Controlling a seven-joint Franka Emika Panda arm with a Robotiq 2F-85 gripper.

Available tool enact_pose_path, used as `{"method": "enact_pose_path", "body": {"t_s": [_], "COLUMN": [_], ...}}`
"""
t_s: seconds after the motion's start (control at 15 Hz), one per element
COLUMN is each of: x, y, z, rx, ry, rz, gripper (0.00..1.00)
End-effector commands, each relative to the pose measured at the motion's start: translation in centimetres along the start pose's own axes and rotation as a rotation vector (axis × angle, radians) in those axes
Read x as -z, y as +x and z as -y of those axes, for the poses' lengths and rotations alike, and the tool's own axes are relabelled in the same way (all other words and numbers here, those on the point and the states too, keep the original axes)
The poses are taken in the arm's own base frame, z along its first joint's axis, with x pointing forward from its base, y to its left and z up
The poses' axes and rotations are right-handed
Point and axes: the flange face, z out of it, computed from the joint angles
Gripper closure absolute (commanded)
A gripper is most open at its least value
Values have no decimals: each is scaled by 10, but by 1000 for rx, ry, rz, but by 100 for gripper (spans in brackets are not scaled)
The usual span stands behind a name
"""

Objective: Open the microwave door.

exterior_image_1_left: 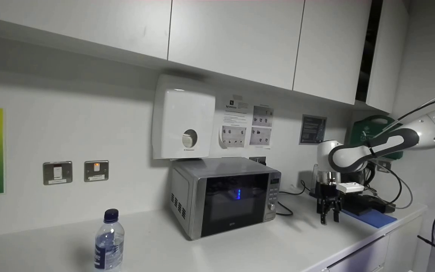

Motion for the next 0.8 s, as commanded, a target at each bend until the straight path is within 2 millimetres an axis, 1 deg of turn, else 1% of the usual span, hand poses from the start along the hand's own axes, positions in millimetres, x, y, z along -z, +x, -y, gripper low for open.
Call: {"method": "enact_pose_path", "body": {"t_s": [0.0,0.13,0.33,0.47,0.6,0.67,0.73], "x": [-8,-13,-25,-32,-36,-36,-32], "y": [12,18,27,32,36,38,40], "z": [37,53,78,92,103,107,110], "rx": [-1,-4,-29,-35,-36,-35,-32], "ry": [1,-24,-52,-64,-80,-89,-98], "rz": [-4,-39,-140,-187,-234,-258,-291], "gripper": [0,0,0,0,0,5,26]}}
